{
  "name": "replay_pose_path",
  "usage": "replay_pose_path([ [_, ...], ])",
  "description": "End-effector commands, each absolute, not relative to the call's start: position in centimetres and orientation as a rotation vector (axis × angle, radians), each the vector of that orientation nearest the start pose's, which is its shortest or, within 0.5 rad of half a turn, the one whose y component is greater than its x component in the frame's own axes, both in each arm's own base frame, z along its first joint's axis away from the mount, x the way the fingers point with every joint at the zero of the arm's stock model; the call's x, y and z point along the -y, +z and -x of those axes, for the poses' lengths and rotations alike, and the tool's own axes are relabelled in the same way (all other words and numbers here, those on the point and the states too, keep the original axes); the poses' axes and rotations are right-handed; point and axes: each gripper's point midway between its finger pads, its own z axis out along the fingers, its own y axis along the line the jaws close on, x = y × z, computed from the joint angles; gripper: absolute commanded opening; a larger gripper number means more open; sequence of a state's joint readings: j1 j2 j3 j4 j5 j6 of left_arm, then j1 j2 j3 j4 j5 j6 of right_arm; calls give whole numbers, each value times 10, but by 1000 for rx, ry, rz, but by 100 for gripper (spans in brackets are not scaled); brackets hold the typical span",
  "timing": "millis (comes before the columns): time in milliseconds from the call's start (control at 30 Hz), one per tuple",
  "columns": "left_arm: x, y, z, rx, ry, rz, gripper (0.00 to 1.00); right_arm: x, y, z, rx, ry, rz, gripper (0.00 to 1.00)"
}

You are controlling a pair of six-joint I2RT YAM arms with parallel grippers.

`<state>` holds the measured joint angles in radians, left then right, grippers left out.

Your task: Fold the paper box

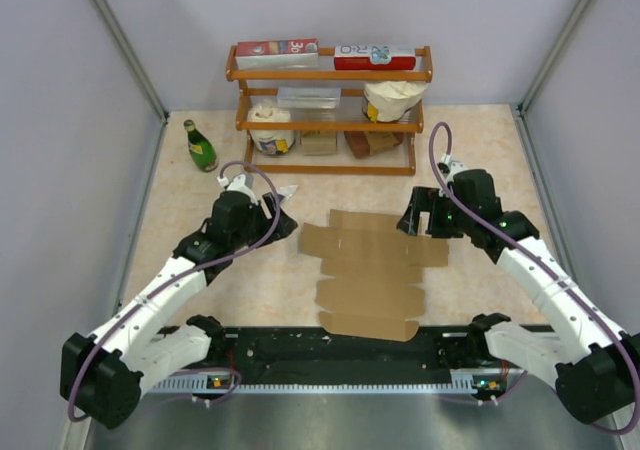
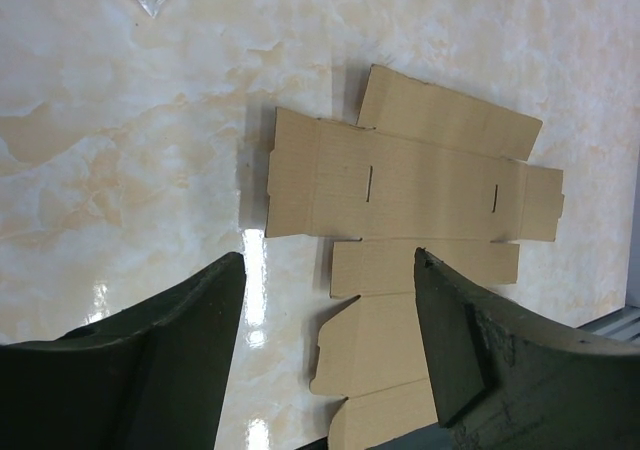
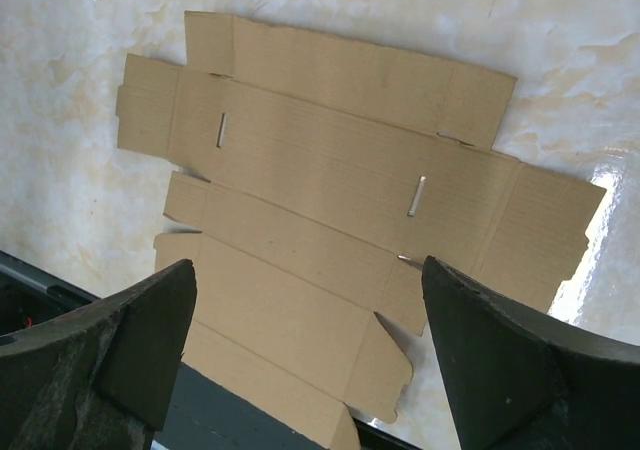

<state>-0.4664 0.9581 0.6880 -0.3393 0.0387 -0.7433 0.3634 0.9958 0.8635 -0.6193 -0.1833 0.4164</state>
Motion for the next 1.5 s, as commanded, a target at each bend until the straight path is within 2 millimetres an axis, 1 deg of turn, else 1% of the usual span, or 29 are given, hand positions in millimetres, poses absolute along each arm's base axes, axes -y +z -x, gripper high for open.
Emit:
replay_pose_path([
  [0,179,178,-262,-2199,-755,280,72,-148,185,-247,-2312,635,60,93],
  [67,179,179,-260,-2194,-747,275,72,-149,185,-247,-2309,639,82,93],
  [267,179,163,-256,-2223,-738,280,72,-149,184,-246,-2307,631,97,93],
  [400,181,154,-259,-2234,-732,282,72,-145,178,-246,-2316,606,100,93],
  [467,183,152,-261,-2241,-731,282,72,-143,176,-248,-2319,589,95,93],
  [667,187,153,-264,-2227,-745,272,72,-153,172,-247,-2340,640,127,93],
  [767,189,155,-267,-2222,-744,268,72,-153,175,-250,-2328,635,151,93],
  [933,197,133,-267,-2243,-763,263,72,-151,176,-258,-2316,593,192,93],
  [1000,203,131,-265,-2245,-764,222,71,-148,176,-265,-2311,556,200,94],
  [1033,207,134,-264,-2236,-769,203,71,-146,175,-268,-2315,535,201,94],
  [1133,228,143,-253,-2213,-830,116,70,-142,177,-277,-2313,480,214,94],
  [1233,254,139,-236,-2243,-842,24,69,-136,178,-283,-2309,428,204,94],
  [1267,266,138,-229,-2254,-863,-8,68,-135,176,-283,-2313,419,202,94],
  [1333,287,133,-216,-2272,-893,-67,64,-136,174,-283,-2320,425,199,94],
  [1400,310,130,-203,-2299,-916,-131,58,-137,170,-284,-2336,428,186,94],
  [1467,328,120,-188,-2348,-921,-198,51,-138,167,-286,-2348,428,191,94],
])
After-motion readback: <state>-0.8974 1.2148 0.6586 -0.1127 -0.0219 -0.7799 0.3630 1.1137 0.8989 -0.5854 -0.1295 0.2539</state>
